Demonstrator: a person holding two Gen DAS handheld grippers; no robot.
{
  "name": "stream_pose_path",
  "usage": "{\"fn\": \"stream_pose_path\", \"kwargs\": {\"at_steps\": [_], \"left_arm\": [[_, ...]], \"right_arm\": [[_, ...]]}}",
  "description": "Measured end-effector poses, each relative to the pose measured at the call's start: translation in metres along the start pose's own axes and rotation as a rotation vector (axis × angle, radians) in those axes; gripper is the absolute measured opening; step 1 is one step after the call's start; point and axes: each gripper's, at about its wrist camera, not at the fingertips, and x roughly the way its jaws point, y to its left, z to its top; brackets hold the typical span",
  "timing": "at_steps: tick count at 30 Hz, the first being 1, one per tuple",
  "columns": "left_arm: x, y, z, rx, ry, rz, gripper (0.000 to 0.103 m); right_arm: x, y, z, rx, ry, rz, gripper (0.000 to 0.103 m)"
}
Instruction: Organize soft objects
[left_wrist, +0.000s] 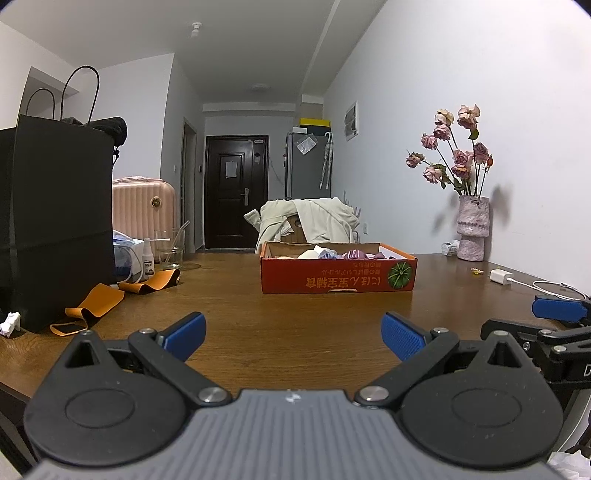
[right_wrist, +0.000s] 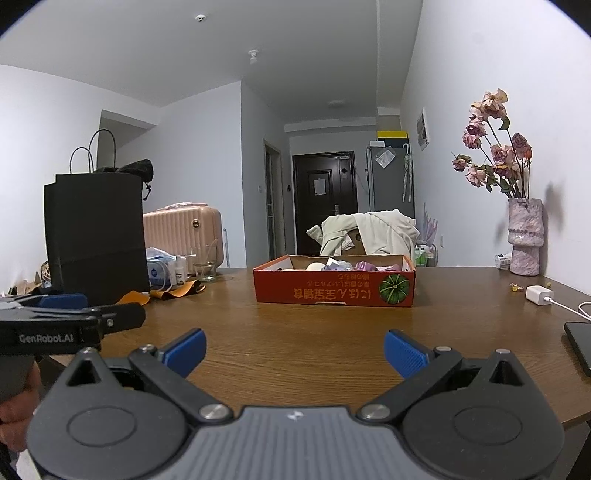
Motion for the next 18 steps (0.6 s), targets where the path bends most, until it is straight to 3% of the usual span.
{"fn": "stream_pose_path", "kwargs": {"at_steps": [18], "left_arm": [[-0.0011, 0.0003, -0.0003, -0.008, -0.007, 0.006, 0.103]], "right_arm": [[0.0005, 0.0006, -0.0019, 0.011, -0.004, -0.001, 0.103]]}}
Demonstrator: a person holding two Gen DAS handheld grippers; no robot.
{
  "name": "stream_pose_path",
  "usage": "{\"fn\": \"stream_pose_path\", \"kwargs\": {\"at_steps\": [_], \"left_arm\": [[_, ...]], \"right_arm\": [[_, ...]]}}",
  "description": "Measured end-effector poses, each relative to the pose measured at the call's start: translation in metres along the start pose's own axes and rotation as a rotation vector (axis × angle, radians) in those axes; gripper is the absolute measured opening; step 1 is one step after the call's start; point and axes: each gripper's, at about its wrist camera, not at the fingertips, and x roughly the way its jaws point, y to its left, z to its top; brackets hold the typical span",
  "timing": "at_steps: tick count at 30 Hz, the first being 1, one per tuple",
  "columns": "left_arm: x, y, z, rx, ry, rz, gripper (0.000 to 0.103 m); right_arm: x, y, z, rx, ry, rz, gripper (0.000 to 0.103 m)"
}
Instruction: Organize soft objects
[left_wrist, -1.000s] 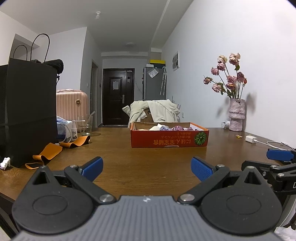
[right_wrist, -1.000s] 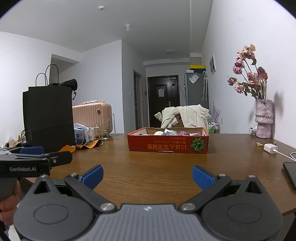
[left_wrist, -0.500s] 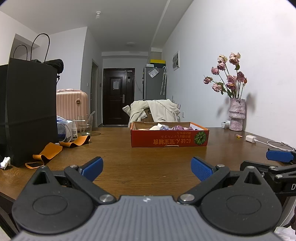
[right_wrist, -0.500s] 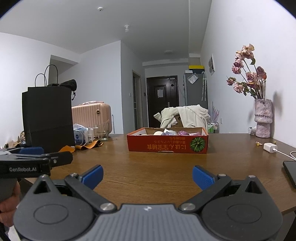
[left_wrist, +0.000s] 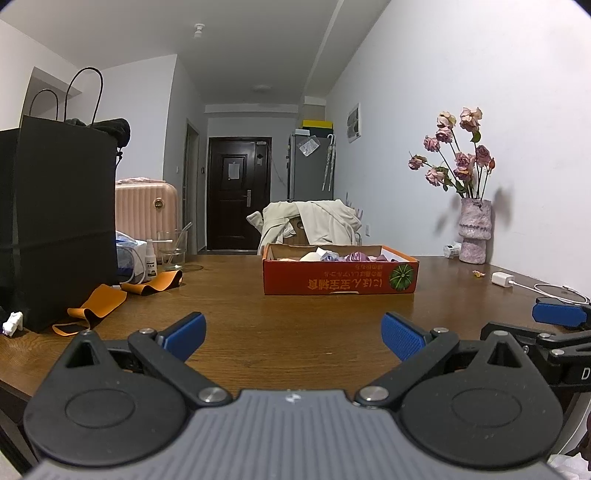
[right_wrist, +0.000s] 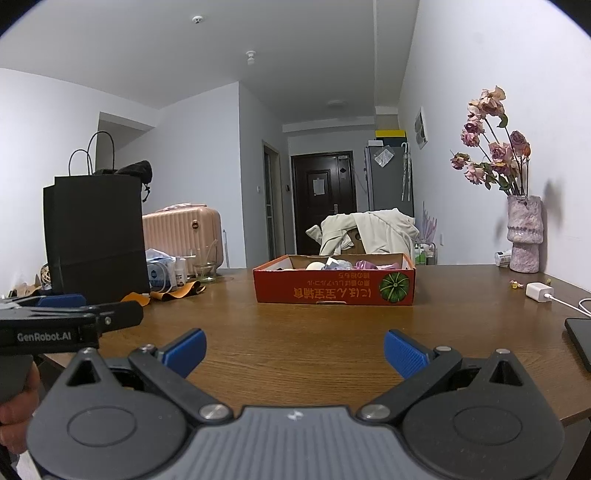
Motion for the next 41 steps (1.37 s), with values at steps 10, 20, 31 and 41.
{"fn": "stream_pose_path", "kwargs": {"at_steps": [10, 20, 31, 41], "left_arm": [[-0.0061, -0.0059, 0.0008, 0.015, -0.03, 0.004, 0.103], [-0.0075, -0.0072, 0.0001, 0.013, -0.033, 0.003, 0.103], [-0.0088, -0.0085, 0.001, 0.014, -0.039, 0.008, 0.103], [-0.0084, -0.0084, 0.0021, 0.009, -0.039, 0.009, 0.103]], "right_arm": [[-0.0016, -0.0008, 0.0004, 0.006, -0.014, -0.008, 0.103], [-0.0013, -0.001, 0.0, 0.009, -0.013, -0.008, 0.103], [-0.0012, -0.0009, -0.0003, 0.008, -0.013, -0.008, 0.103], [-0.0011, -0.0007, -0.0008, 0.008, -0.012, -0.01, 0.103]]}}
